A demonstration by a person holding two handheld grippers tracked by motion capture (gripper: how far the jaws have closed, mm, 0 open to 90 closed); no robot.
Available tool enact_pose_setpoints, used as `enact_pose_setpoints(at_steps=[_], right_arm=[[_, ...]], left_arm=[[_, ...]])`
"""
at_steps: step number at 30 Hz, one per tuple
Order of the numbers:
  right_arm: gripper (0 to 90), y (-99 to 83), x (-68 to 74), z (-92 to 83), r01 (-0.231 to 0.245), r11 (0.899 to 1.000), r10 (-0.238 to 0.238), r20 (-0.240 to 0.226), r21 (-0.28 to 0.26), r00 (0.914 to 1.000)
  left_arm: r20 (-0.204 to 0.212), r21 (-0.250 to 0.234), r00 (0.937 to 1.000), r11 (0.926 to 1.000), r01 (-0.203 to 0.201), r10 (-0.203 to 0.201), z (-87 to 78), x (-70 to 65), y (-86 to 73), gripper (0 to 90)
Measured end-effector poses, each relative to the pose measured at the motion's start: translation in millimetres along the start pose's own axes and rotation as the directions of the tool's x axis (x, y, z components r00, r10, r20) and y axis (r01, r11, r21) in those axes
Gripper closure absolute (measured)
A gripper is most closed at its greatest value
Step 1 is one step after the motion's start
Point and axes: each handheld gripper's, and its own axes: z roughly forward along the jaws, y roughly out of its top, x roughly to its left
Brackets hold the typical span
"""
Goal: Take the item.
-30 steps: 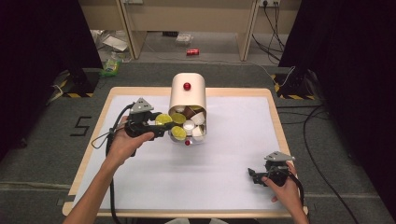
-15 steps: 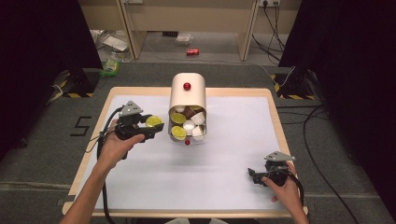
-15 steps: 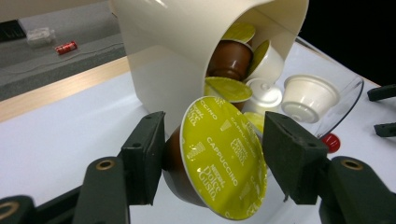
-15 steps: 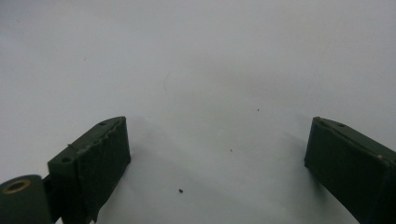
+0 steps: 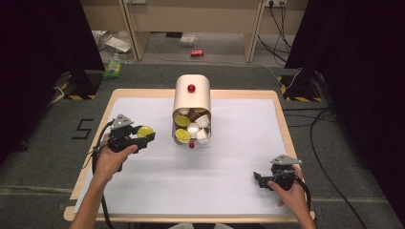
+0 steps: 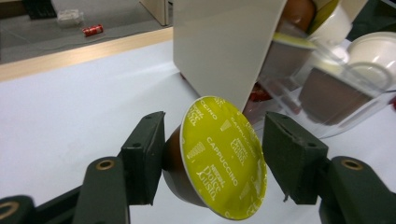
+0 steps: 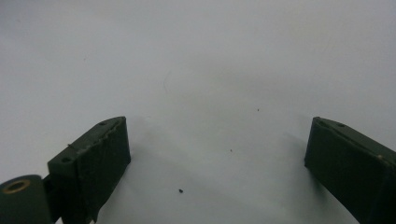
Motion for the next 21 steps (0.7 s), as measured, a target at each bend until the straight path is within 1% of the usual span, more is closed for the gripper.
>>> enact_pose_setpoints(at_steps=[3, 7, 15, 19, 21], right_arm=[[7.2, 0.0, 0.0, 0.0, 0.001, 1.0, -0.001, 0.0, 0.0, 1.0], [7.2, 0.0, 0.0, 0.0, 0.0, 1.0, 0.0, 0.0, 0.0, 1.0], [7.2, 0.0, 0.0, 0.0, 0.0, 1.0, 0.0, 0.0, 0.0, 1.0], [7.2, 0.0, 0.0, 0.0, 0.0, 1.0, 0.0, 0.0, 0.0, 1.0], [7.2, 0.0, 0.0, 0.0, 0.0, 1.0, 0.0, 0.0, 0.0, 1.0]], left_arm=[[-0.002, 0.003, 0.9998, 0.9998, 0.018, -0.018, 3.2, 3.3, -6.8, 40.3], [-0.019, 0.017, 0.9995, 0.9995, 0.025, -0.025, 8.8, 5.8, -15.3, 40.2], [-0.027, 0.042, 0.9981, 0.9975, 0.057, -0.056, 19.7, 12.0, -32.0, 40.3], [-0.032, 0.053, 0.9976, 0.9966, 0.063, -0.061, 25.3, 16.1, -38.9, 40.2], [-0.043, 0.061, 0.9969, 0.9958, 0.068, -0.065, 27.7, 18.4, -41.8, 40.2]])
